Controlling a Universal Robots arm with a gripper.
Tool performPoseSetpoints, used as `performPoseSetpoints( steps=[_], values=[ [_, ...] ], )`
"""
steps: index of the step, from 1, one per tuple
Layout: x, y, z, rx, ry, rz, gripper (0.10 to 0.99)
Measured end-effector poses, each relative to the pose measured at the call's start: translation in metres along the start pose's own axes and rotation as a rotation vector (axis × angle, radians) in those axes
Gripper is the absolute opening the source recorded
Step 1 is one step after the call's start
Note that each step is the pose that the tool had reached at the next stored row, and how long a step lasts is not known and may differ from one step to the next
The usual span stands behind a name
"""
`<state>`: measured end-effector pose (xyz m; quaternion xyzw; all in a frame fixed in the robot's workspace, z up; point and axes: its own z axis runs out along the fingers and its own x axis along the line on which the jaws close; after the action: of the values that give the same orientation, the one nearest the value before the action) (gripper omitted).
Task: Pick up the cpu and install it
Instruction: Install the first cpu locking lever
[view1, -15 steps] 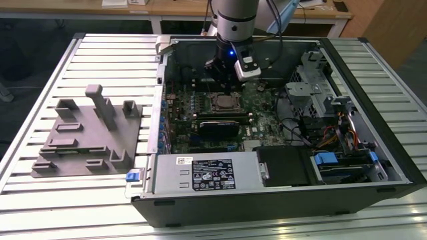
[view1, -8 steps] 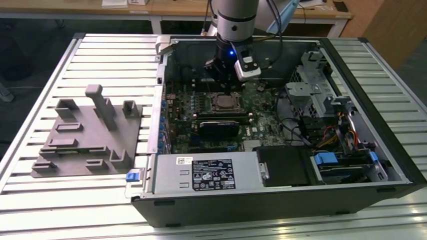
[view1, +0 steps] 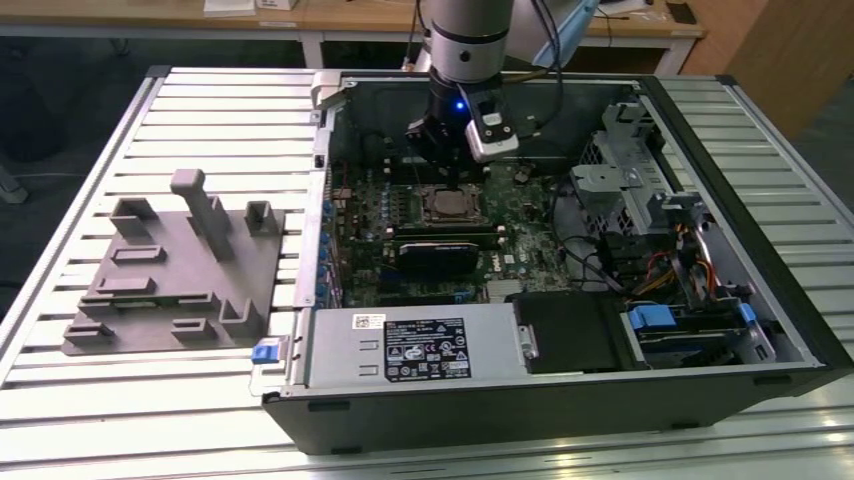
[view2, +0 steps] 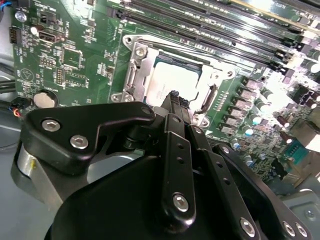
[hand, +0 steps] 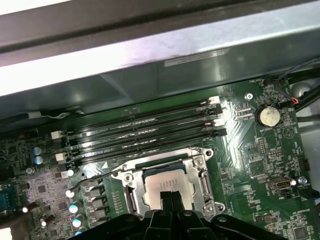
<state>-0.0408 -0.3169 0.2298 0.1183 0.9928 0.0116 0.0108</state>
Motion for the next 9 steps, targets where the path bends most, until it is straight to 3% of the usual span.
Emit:
performPoseSetpoints(
  steps=[9],
  values=[
    [0.0138,-0.0033,-0.0004,0.000,0.0000,0.000,0.106]
  ],
)
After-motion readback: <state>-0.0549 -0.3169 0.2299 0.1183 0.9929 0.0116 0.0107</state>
